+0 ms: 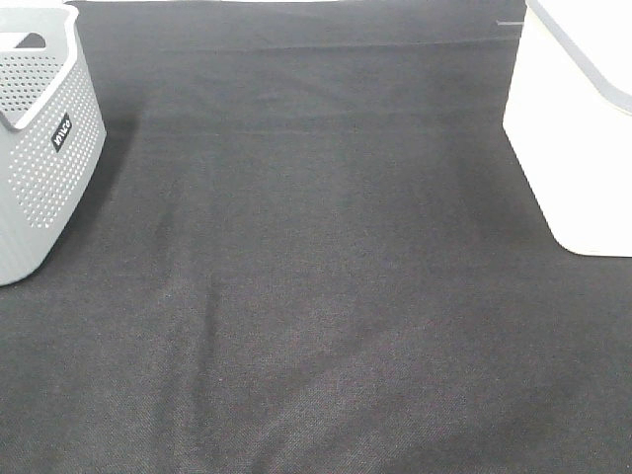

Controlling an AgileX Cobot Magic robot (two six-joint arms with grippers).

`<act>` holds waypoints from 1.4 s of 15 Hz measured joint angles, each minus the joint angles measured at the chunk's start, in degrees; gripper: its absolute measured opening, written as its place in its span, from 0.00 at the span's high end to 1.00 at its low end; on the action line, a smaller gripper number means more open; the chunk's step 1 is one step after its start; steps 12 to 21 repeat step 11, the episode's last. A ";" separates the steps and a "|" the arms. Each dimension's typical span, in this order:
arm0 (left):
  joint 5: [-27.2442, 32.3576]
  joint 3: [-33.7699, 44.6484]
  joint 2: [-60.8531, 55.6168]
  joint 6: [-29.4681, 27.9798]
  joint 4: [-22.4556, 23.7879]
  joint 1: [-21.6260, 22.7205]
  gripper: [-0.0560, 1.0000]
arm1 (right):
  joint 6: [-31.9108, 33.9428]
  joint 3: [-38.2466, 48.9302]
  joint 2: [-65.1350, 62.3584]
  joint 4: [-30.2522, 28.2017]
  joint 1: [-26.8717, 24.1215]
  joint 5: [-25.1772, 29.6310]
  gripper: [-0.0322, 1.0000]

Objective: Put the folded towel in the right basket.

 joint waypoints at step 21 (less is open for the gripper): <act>0.00 0.00 0.00 0.00 0.00 0.00 0.02 | 0.00 0.00 0.00 0.00 0.00 0.00 0.03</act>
